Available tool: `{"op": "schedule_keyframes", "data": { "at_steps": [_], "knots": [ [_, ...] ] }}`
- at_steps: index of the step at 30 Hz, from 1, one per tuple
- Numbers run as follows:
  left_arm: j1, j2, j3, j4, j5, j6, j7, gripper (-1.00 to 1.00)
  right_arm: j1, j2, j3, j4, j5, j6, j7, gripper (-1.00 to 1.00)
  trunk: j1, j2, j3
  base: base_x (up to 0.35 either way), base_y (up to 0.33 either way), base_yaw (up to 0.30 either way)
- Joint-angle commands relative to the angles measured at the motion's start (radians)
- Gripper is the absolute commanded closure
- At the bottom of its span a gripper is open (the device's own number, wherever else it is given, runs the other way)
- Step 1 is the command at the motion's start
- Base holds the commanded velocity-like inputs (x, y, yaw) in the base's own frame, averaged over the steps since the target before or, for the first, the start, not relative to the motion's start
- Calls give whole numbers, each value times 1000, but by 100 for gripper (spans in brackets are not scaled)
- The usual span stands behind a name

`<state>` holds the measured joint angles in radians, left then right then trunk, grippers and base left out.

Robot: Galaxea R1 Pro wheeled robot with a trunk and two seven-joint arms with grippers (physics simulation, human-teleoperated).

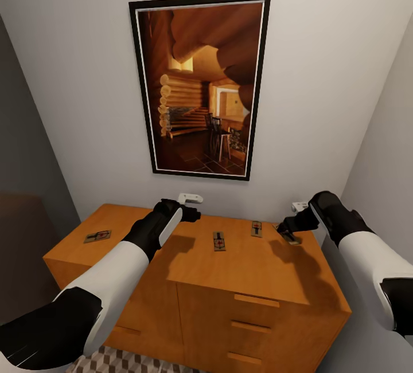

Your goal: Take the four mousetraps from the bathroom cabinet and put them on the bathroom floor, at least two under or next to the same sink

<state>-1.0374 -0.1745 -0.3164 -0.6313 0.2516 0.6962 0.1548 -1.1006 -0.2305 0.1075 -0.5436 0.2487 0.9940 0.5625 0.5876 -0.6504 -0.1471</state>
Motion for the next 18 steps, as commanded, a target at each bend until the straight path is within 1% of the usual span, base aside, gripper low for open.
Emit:
{"op": "schedule_keyframes", "data": {
  "at_steps": [1,18],
  "knots": [
    [-1,0,-3,-1,11,3,9,-100,-1,-1,4,-1,7,2,9,100,0,-2,-2,0,0,0],
    [-1,0,-3,-2,12,2,3,-100,-1,-2,3,-1,9,2,9,100,0,-2,-2,0,0,0]
  ]
}}
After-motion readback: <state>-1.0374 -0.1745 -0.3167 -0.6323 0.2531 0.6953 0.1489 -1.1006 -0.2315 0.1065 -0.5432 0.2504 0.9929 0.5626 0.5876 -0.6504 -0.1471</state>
